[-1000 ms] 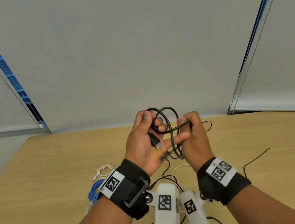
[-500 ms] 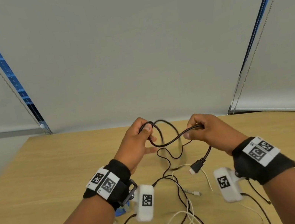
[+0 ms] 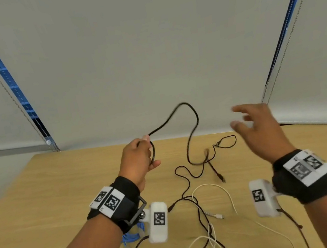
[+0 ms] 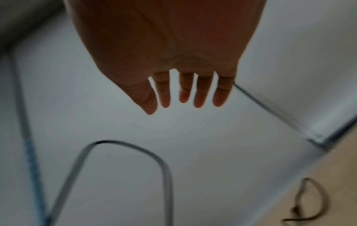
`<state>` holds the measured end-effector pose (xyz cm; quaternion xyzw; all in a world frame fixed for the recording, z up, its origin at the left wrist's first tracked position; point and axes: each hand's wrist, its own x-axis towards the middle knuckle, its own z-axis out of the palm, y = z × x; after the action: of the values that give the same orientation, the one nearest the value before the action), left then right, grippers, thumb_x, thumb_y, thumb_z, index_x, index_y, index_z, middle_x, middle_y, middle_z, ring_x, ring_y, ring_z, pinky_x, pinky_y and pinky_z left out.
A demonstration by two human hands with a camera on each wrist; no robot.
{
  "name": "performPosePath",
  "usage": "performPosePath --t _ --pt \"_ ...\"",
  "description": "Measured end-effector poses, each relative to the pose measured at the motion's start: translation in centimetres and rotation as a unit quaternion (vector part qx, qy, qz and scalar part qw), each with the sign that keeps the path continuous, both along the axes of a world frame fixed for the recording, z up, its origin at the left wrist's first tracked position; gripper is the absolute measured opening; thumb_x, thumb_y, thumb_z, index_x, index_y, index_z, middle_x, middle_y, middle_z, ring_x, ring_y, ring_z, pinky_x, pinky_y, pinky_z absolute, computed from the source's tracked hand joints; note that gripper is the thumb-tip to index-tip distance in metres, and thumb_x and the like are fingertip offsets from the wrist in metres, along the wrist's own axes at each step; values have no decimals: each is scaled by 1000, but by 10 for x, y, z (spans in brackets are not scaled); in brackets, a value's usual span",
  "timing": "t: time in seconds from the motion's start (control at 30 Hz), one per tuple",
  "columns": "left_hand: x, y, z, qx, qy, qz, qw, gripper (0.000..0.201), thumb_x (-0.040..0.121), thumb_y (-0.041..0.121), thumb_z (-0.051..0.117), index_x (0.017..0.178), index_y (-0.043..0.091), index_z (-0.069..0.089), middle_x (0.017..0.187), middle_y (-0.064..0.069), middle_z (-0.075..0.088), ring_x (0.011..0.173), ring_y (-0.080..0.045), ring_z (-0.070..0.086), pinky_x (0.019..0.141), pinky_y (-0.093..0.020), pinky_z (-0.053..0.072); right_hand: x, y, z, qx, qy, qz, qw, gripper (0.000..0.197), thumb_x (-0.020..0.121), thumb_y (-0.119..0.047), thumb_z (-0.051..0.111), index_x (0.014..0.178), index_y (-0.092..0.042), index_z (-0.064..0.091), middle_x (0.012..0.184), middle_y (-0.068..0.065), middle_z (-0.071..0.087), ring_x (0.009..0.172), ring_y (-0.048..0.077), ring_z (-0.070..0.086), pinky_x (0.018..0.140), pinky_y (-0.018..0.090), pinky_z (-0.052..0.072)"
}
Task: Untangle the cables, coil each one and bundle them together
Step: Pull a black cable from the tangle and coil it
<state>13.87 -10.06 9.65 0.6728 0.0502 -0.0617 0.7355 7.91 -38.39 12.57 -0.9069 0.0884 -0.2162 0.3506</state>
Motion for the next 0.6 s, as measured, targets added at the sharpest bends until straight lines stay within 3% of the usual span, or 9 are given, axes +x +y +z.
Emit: performPosePath --t 0.13,0.23,0.3,0.4,0.5,0.6 --pt "-13 -21 5 -33 17 -64 997 30 106 35 49 84 14 54 58 3 29 47 -10 33 83 -48 62 0 71 -1 -97 -64 157 981 54 97 -34 59 147 -41 40 148 -8 36 136 11 37 111 32 34" --pt "-24 -28 10 -70 21 -126 989 36 106 40 46 84 14 55 56 3 27 44 -12 28 85 -52 60 9 88 -8 -132 -73 153 977 53 101 -31 53 152 -31 38 157 -3 35 145 18 30 114 39 29" --pt "-27 -26 10 -104 15 -159 982 38 106 37 44 82 12 59 54 2 30 42 -11 28 89 -58 57 16 83 -8 -148 -63 135 978 39 103 -38 46 140 -31 55 145 -4 49 136 21 40 108 46 37" --pt "-26 -17 8 -150 -2 -208 967 38 106 31 44 82 10 65 55 1 37 41 -11 32 100 -61 49 23 70 -9 -173 -22 166 971 40 100 -53 36 118 -37 68 115 -9 63 109 21 51 94 46 42" --pt "-22 -6 6 -159 -15 -262 952 36 104 34 50 96 6 72 66 -1 49 53 -13 45 107 -59 43 23 67 -10 -171 -44 179 968 43 98 -57 35 111 -39 72 97 -14 65 96 20 50 88 45 41" --pt "-20 -1 5 -123 -36 -291 948 43 100 42 54 111 5 74 73 -1 53 62 -14 48 101 -50 46 20 72 -9 -141 -66 182 971 36 99 -52 42 108 -37 73 87 -17 59 97 16 48 86 43 39"
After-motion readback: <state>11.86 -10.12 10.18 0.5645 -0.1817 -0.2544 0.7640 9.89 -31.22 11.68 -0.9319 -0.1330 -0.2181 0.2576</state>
